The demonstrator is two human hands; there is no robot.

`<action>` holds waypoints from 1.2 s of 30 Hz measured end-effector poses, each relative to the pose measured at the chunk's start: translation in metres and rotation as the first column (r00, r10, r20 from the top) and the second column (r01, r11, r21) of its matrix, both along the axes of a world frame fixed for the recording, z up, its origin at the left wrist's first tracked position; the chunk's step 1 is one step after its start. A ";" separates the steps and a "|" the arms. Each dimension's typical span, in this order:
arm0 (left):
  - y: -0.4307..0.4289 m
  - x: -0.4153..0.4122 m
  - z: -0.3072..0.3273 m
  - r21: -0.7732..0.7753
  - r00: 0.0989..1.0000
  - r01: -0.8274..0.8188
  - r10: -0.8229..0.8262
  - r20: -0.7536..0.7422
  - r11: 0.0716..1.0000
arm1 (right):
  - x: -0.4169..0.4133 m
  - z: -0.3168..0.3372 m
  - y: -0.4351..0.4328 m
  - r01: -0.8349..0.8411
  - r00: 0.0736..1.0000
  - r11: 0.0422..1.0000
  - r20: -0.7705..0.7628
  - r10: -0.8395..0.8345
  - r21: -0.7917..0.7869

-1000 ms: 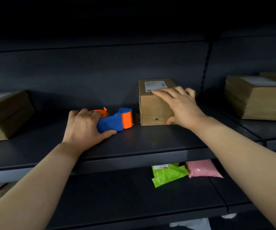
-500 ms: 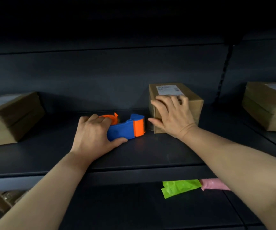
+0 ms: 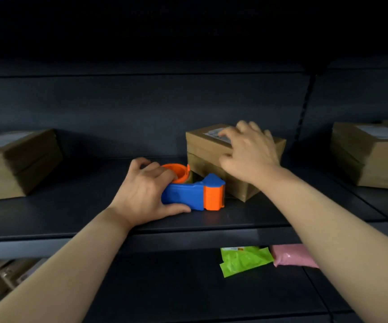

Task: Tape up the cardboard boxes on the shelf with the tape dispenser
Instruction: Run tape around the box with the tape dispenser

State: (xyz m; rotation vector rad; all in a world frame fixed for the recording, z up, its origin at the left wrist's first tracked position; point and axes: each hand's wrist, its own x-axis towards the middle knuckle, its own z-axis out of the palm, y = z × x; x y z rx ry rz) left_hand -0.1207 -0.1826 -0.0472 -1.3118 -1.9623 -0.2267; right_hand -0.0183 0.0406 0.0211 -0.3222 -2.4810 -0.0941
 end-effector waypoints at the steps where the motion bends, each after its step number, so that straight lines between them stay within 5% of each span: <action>1: 0.002 0.001 0.000 0.006 1.000 -0.012 0.012 0.021 1.000 | -0.004 0.001 -0.003 0.049 0.997 0.998 0.052 -0.050 0.026; 4: 0.003 0.001 0.000 0.038 0.998 -0.033 0.031 0.060 0.999 | -0.013 0.000 -0.003 0.068 0.984 0.997 0.165 -0.061 -0.040; 13: 0.002 -0.008 -0.002 0.029 0.989 0.007 -0.012 0.147 1.000 | 0.014 0.006 0.000 -0.065 0.978 0.997 0.198 0.069 -0.028; 25: -0.013 -0.021 -0.004 0.113 0.986 -0.106 0.090 0.141 0.988 | 0.059 0.016 0.046 0.055 0.959 0.982 0.282 -0.001 -0.182; 36: -0.006 -0.023 0.000 0.015 0.967 -0.229 0.226 0.120 0.973 | 0.064 0.014 0.053 0.055 0.963 0.971 0.268 0.010 -0.233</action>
